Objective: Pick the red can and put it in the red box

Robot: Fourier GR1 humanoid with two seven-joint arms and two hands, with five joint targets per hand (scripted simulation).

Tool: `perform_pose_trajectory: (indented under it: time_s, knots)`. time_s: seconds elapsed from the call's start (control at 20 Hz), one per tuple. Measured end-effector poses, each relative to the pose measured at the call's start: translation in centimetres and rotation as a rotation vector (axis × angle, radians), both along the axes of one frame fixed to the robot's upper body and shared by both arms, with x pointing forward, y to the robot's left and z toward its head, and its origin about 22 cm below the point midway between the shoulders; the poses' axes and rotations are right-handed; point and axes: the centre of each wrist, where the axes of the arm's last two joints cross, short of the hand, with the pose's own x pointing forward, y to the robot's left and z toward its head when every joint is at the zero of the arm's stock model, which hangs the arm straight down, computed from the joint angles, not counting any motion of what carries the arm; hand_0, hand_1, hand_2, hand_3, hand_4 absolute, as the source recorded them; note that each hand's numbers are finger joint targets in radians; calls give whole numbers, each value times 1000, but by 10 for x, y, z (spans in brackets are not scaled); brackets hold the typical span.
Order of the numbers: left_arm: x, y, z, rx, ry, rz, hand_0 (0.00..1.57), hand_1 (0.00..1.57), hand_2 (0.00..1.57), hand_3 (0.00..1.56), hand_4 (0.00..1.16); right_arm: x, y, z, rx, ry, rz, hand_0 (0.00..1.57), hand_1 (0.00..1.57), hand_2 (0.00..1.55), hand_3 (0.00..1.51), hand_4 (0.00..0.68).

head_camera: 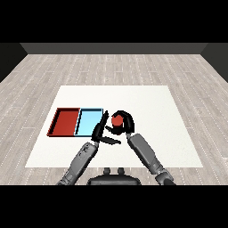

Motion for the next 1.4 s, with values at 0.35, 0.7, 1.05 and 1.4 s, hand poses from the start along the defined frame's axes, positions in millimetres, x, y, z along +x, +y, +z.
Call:
perform_pose_trajectory:
  time_s: [0.35, 0.7, 1.05, 1.4]
  knots:
    - [15, -13, 2, 36, 26, -3, 0, 0, 0, 0, 0, -3, 9, 2, 14, -9, 38, 1447, 1447, 1433, 1393, 615]
    - [17, -21, 1, 56, 28, -22, 0, 0, 0, 0, 0, -18, 21, 3, 30, -16, 62, 1447, 1447, 1433, 1387, 594]
    - [10, -24, 0, 50, 17, 4, 0, 0, 0, 0, 429, -20, 26, 4, 36, -17, 78, 1486, 1486, 1461, 1406, 504]
    - [11, -28, 6, 94, 32, 75, 1571, 1571, 1553, 1448, 948, -20, 27, 7, 37, -43, 72, 1488, 1488, 1443, 1397, 519]
